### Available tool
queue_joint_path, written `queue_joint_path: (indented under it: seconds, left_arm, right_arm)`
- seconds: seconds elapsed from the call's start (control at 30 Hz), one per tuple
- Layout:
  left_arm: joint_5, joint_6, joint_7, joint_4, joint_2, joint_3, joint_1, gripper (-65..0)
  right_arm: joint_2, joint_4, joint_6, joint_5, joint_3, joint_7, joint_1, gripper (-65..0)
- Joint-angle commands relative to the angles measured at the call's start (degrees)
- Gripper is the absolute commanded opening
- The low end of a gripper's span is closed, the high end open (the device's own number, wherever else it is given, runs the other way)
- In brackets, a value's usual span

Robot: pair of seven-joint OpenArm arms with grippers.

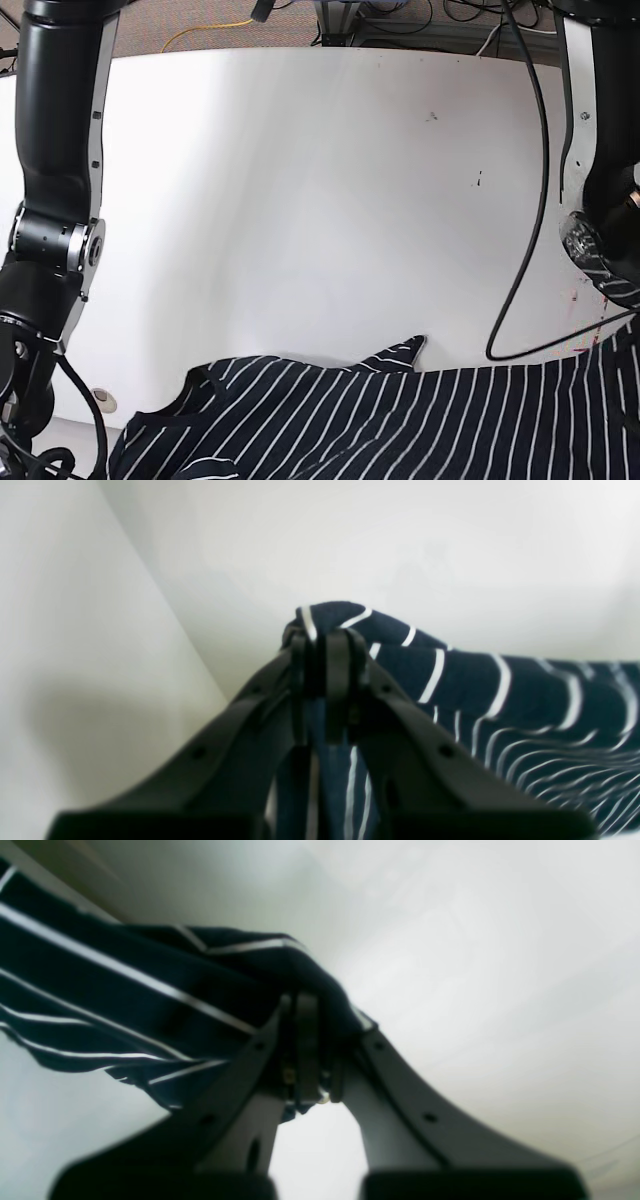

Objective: Fold the T-shirt properly
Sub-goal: 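Lift the shirt with both grippers and swing it up off the table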

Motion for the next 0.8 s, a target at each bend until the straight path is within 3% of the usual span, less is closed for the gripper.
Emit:
queue_joint_path:
  seconds: [0.0, 0.2, 0.37, 0.57, 0.77]
  left_arm:
    - [-0.15, -1.05, -1.05, 2.9, -0.24, 0.16, 2.1, -65.0]
    - [-0.15, -4.21, 1.59, 8.18, 0.29, 0.16, 13.79, -65.0]
    - [-0.15, -4.3, 1.5, 12.4, 1.78, -1.86, 24.87, -65.0]
    - [-0.15, -4.39, 1.41, 15.39, 2.66, -2.39, 34.54, -65.0]
    - [-0.15, -4.39, 1.41, 18.29, 2.66, -2.39, 42.28, -65.0]
  right_arm:
    - [1.47, 1.73, -0.12, -0.31, 0.62, 0.57, 2.62, -65.0]
    - [1.38, 5.78, -0.12, -0.31, 8.01, -1.19, -1.19, -65.0]
    - [1.29, 5.87, -0.12, -0.22, 15.39, -1.28, -10.51, -65.0]
    - [-1.17, 7.01, -0.12, -0.22, 21.72, -1.1, -20.53, -65.0]
    - [-2.05, 14.39, -0.12, -0.22, 23.66, -1.19, -30.91, -65.0]
